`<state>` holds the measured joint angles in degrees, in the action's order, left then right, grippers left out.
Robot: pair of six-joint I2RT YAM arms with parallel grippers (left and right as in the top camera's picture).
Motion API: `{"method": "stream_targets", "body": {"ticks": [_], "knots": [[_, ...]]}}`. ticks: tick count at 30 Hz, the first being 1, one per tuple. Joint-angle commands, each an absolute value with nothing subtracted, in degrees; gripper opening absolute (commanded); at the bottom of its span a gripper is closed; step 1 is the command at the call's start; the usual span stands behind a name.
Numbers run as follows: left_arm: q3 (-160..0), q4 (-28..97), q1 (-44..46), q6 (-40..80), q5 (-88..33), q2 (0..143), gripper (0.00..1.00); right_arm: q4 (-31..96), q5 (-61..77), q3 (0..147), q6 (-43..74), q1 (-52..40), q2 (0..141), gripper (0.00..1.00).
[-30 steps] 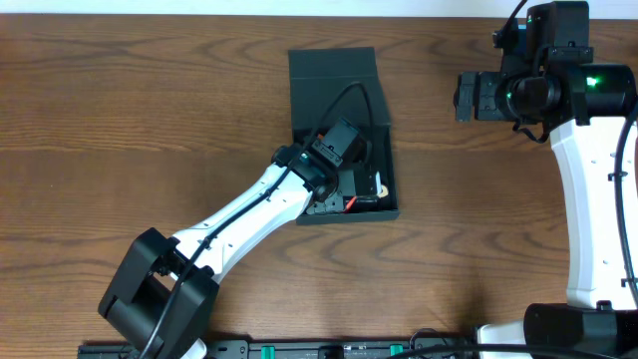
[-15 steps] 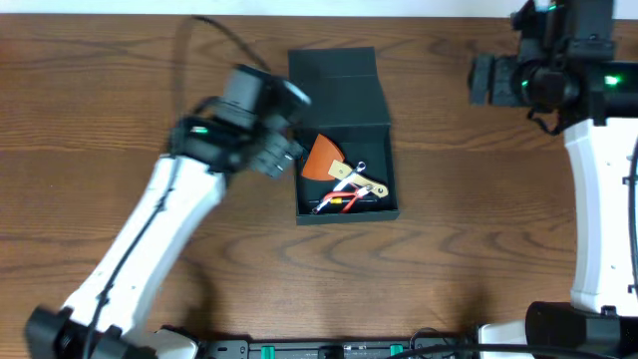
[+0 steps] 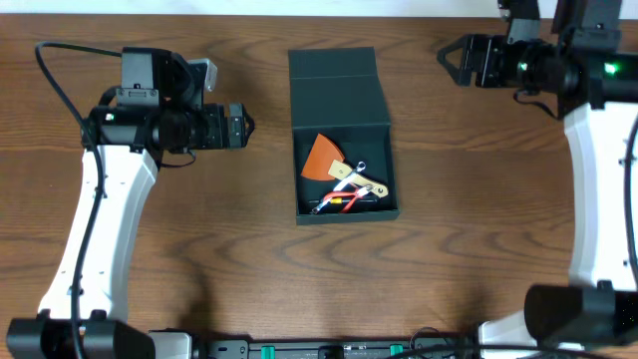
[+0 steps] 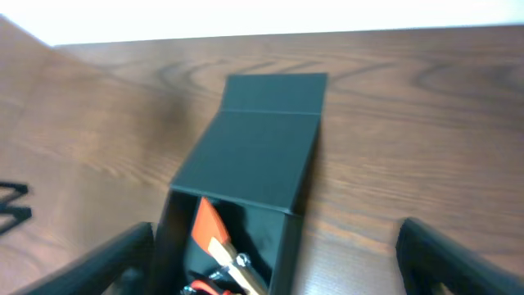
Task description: Pack container
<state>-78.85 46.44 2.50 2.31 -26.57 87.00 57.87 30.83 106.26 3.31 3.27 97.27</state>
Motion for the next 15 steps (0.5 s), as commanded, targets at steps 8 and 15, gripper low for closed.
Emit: {"method": "stream_targets", "body": {"ticks": [8, 15], "knots": [[-79.2, 30.9, 0.8, 17.7, -48.1, 99.5, 0.77, 48.9, 51.6, 105.3, 14.4, 8.6, 112.4, 0.11], [-79.2, 18.7, 0.8, 28.8, -50.6, 108.4, 0.4, 46.0, 55.9, 105.3, 15.5, 10.4, 120.4, 0.01]]}}
